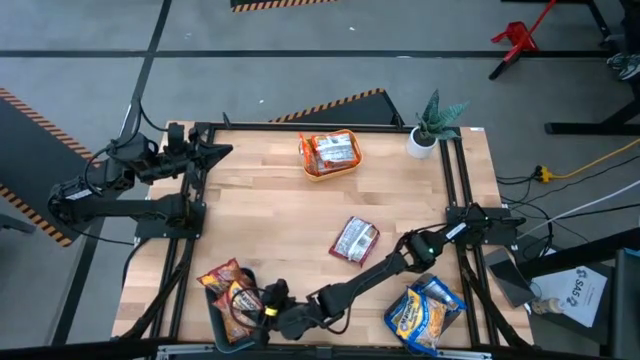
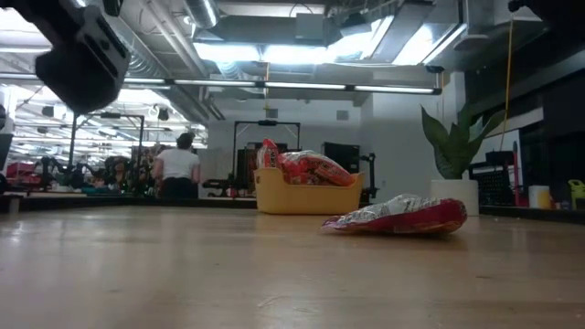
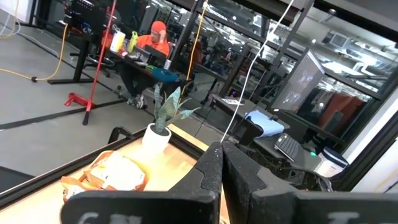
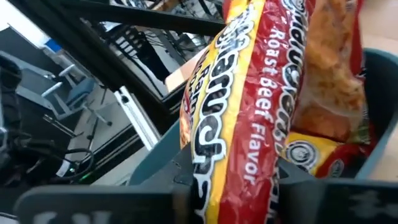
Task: Sort Maruchan noodles
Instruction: Put the red noodle pack into the blue bin
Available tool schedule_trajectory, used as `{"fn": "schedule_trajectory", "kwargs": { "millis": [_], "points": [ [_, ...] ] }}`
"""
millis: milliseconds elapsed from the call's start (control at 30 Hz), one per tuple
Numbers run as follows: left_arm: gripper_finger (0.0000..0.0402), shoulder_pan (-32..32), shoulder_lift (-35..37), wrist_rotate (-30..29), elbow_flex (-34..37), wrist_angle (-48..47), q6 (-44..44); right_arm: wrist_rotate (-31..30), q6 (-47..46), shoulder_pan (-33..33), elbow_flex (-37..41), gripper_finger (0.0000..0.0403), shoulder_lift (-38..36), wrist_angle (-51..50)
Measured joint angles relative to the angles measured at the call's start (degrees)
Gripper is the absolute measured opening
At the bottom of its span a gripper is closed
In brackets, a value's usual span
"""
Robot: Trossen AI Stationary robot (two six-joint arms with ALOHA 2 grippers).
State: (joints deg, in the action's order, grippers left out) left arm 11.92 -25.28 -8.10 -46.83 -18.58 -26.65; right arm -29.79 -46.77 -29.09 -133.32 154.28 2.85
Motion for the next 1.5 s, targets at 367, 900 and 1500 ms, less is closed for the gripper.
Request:
{"fn": "schedule_trajectory", "kwargs": {
  "millis": [367, 900, 1500],
  "points": [
    [0.0000, 0.0, 0.0, 0.0, 0.0, 0.0, 0.0, 7.1, 0.0, 2.1, 0.0, 0.0177, 0.3, 0.7],
    [0.0000, 0.0, 0.0, 0.0, 0.0, 0.0, -0.2, 17.1, 6.5, 2.2, 0.0, 0.0188, -4.9, -19.8],
    [0.0000, 0.0, 0.0, 0.0, 0.0, 0.0, -1.9, 33.5, 9.1, 5.1, -1.0, 0.0189, -4.9, -20.7]
  ]
}}
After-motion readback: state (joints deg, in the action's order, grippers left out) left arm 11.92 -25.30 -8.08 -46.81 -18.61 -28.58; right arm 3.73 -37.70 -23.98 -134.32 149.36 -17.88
